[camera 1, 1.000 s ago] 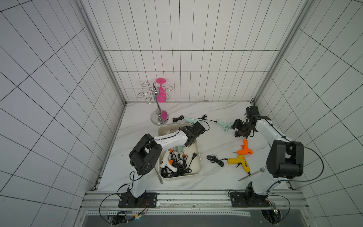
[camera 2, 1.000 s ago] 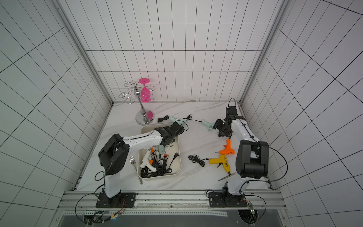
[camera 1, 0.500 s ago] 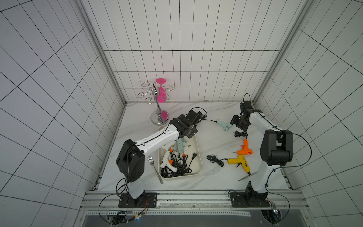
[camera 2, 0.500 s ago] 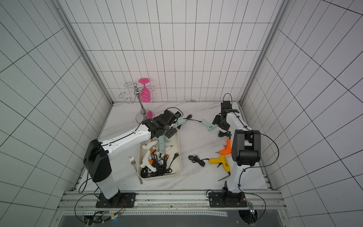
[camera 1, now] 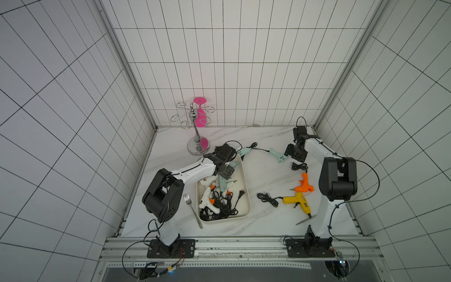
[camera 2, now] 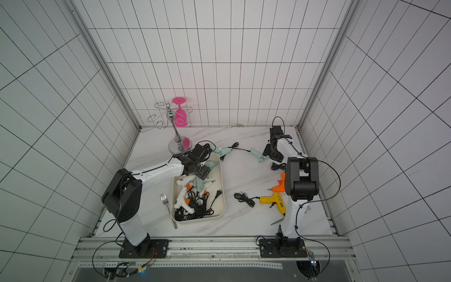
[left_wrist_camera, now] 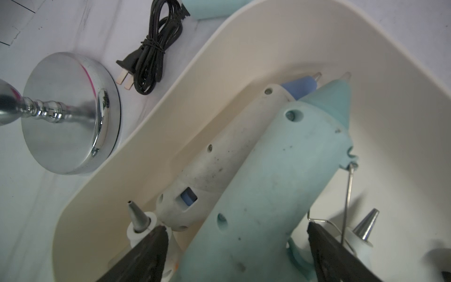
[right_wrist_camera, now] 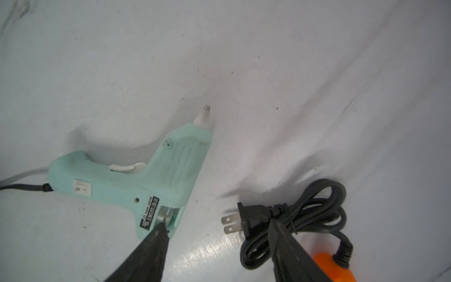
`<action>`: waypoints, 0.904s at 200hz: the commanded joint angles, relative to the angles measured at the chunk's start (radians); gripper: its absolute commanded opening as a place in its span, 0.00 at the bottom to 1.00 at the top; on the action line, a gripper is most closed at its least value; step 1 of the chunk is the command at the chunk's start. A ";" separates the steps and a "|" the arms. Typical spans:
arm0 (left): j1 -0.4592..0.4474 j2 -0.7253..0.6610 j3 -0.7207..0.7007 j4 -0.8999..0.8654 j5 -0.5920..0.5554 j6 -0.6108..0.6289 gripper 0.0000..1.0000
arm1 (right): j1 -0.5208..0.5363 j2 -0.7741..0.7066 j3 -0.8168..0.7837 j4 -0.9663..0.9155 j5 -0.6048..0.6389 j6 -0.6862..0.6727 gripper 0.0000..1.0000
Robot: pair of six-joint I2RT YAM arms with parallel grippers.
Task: Put the hot melt glue gun into the storage box
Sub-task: Place the hot melt adhesive gun in the storage box, then pick up the hot melt adhesive gun from the center of the board.
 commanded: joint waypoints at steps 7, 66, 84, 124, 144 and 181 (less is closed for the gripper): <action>0.005 -0.041 -0.042 -0.030 -0.018 -0.032 0.90 | 0.014 0.050 0.067 -0.030 0.013 0.021 0.68; 0.003 -0.182 -0.027 -0.075 -0.006 -0.034 0.91 | 0.040 0.093 0.114 0.008 0.044 0.051 0.69; 0.004 -0.233 -0.002 -0.073 0.011 -0.032 0.93 | 0.042 0.124 0.147 -0.012 0.067 0.056 0.70; 0.003 -0.302 0.043 -0.070 0.011 -0.023 0.94 | 0.052 0.184 0.192 -0.043 0.122 0.092 0.70; 0.003 -0.321 0.042 -0.063 0.009 -0.019 0.95 | 0.061 0.208 0.209 -0.043 0.126 0.104 0.70; 0.002 -0.322 0.036 -0.061 0.007 -0.013 0.95 | 0.093 0.259 0.259 -0.088 0.145 0.090 0.68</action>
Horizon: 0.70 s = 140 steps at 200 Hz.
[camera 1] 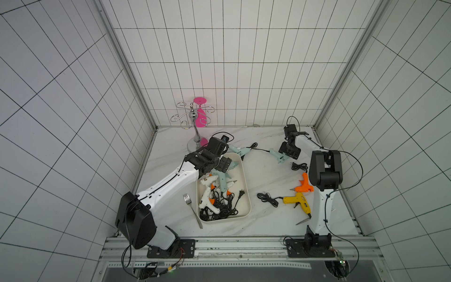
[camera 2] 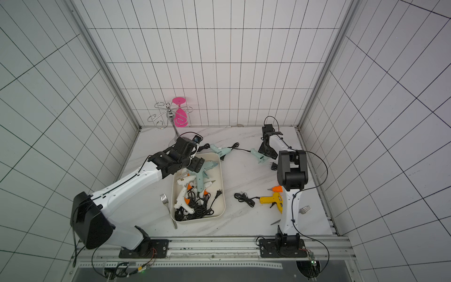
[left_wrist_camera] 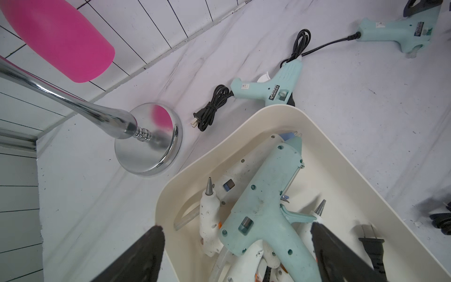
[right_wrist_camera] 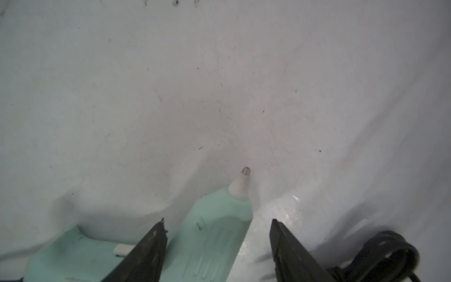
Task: Put the hot melt glue gun into the storage box
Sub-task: Pick up the hot melt adhesive gun from the center of the board.
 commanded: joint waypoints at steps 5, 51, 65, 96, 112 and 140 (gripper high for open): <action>0.000 -0.009 0.010 0.013 0.006 0.011 0.95 | 0.031 0.046 0.059 -0.063 0.041 0.004 0.67; 0.000 -0.019 0.001 -0.001 0.003 0.018 0.95 | 0.045 0.064 0.052 -0.089 0.043 0.011 0.53; 0.000 -0.025 0.000 -0.006 0.008 0.022 0.95 | 0.048 0.063 0.041 -0.090 0.052 0.008 0.49; -0.007 -0.037 0.001 -0.011 0.027 0.045 0.95 | 0.049 0.053 0.013 -0.090 0.071 -0.009 0.36; -0.027 -0.043 0.002 -0.005 0.037 0.076 0.95 | 0.048 0.029 0.000 -0.090 0.085 -0.021 0.27; -0.108 -0.042 0.012 0.031 0.029 0.166 0.96 | 0.046 -0.073 -0.028 -0.062 0.103 -0.053 0.20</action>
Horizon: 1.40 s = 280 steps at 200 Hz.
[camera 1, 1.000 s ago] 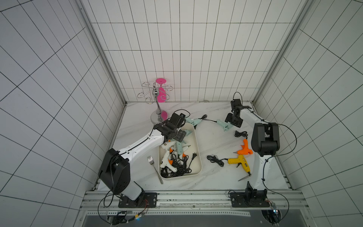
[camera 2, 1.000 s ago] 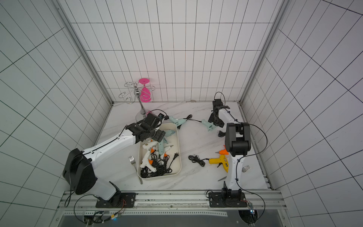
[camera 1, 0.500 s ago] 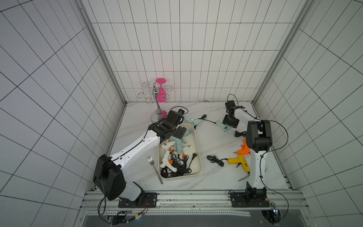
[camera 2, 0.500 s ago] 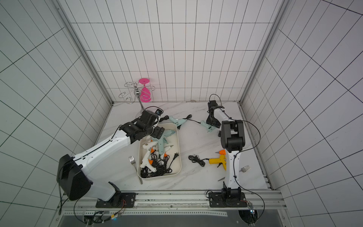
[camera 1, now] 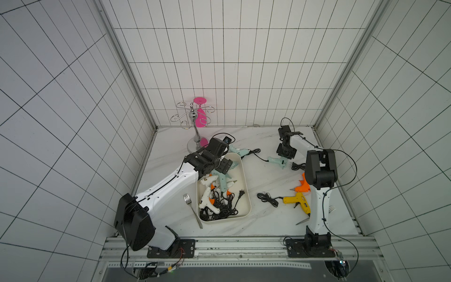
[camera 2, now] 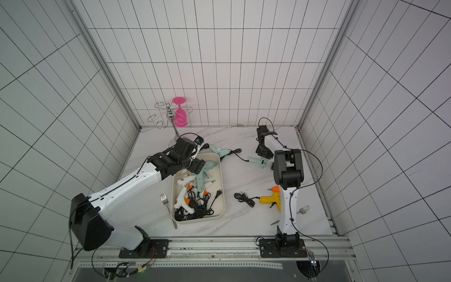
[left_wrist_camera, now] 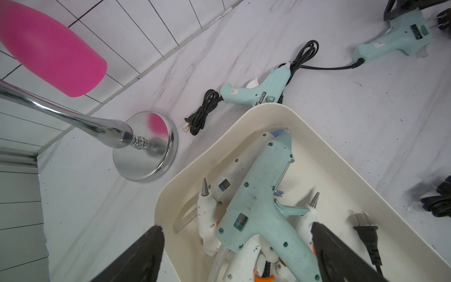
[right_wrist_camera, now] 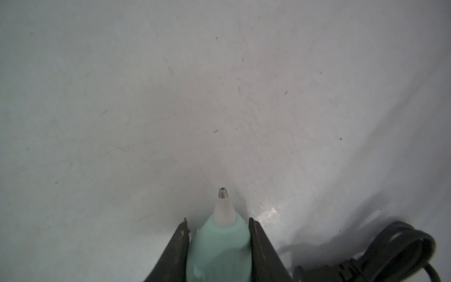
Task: Put the hot melt glue gun into the storage box
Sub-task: Pick up the hot melt adhesive gun from the center of the board.
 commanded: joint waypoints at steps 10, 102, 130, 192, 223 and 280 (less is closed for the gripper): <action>-0.093 -0.014 0.026 0.048 0.003 0.115 0.97 | 0.006 -0.142 -0.045 -0.016 0.037 -0.054 0.19; -0.301 0.120 0.139 0.281 0.015 0.412 0.99 | 0.124 -0.584 -0.082 -0.211 -0.019 -0.240 0.13; -0.313 0.192 0.203 0.309 0.027 0.430 0.99 | 0.190 -0.690 -0.118 -0.243 0.010 -0.281 0.13; -0.332 0.236 0.220 0.390 0.109 0.412 0.99 | 0.268 -0.838 -0.181 -0.278 -0.042 -0.283 0.14; -0.346 0.219 0.186 0.461 0.181 0.390 0.99 | 0.288 -0.837 -0.176 -0.304 -0.083 -0.278 0.13; -0.367 0.250 0.185 0.456 0.258 0.371 0.98 | 0.294 -0.811 -0.162 -0.312 -0.162 -0.260 0.05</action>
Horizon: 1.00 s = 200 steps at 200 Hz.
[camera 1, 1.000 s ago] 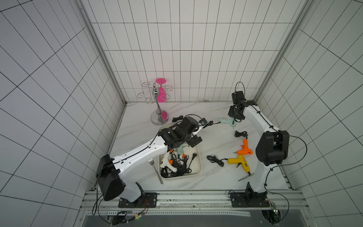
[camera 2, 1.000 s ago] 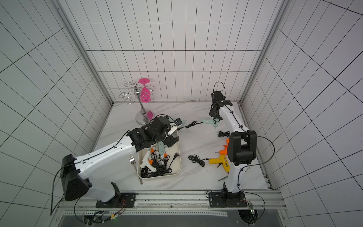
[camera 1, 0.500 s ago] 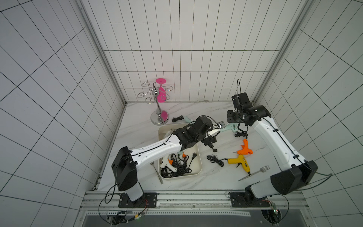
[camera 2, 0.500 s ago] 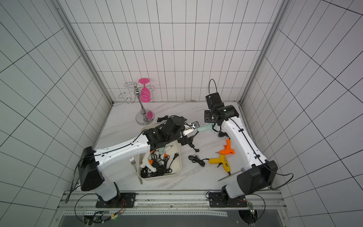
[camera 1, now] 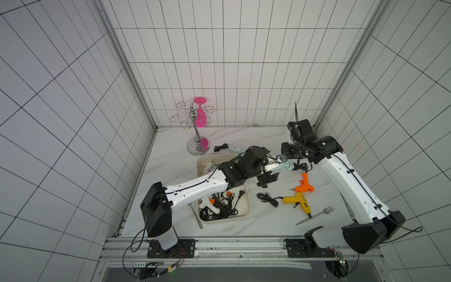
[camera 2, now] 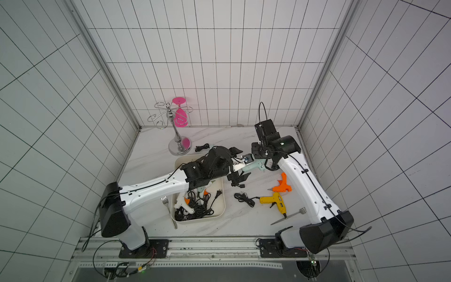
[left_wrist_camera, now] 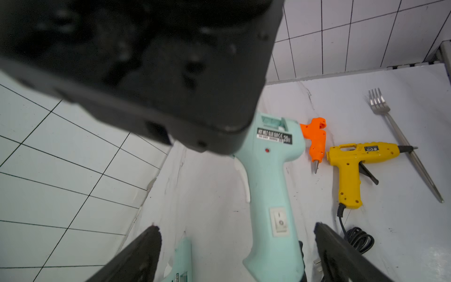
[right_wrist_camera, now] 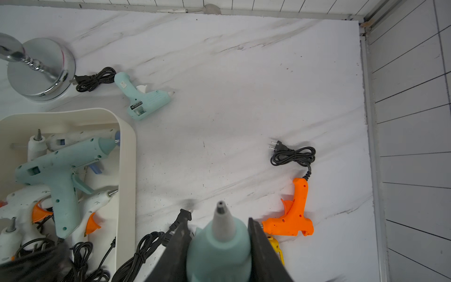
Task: Put the hot melt glue gun into the storage box
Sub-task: Pick up the hot melt adhesive gun from the center of the board.
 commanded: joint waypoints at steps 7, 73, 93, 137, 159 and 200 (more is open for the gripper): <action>-0.019 0.030 0.004 0.010 0.051 -0.011 0.98 | 0.010 0.021 0.002 -0.024 -0.060 0.021 0.04; -0.048 0.096 0.007 -0.035 -0.118 0.009 0.85 | 0.012 0.014 0.024 -0.045 -0.121 0.025 0.03; -0.051 0.098 0.004 -0.026 -0.142 0.004 0.76 | 0.011 0.022 0.023 -0.053 -0.144 0.027 0.03; -0.057 0.102 0.010 -0.026 -0.198 0.008 0.38 | 0.012 0.028 0.016 -0.056 -0.175 0.028 0.03; -0.062 0.088 0.018 -0.053 -0.159 0.007 0.24 | 0.012 0.033 0.010 -0.057 -0.185 0.031 0.08; -0.067 0.028 0.043 -0.136 -0.113 -0.054 0.11 | -0.048 -0.018 0.035 -0.044 -0.152 0.055 0.62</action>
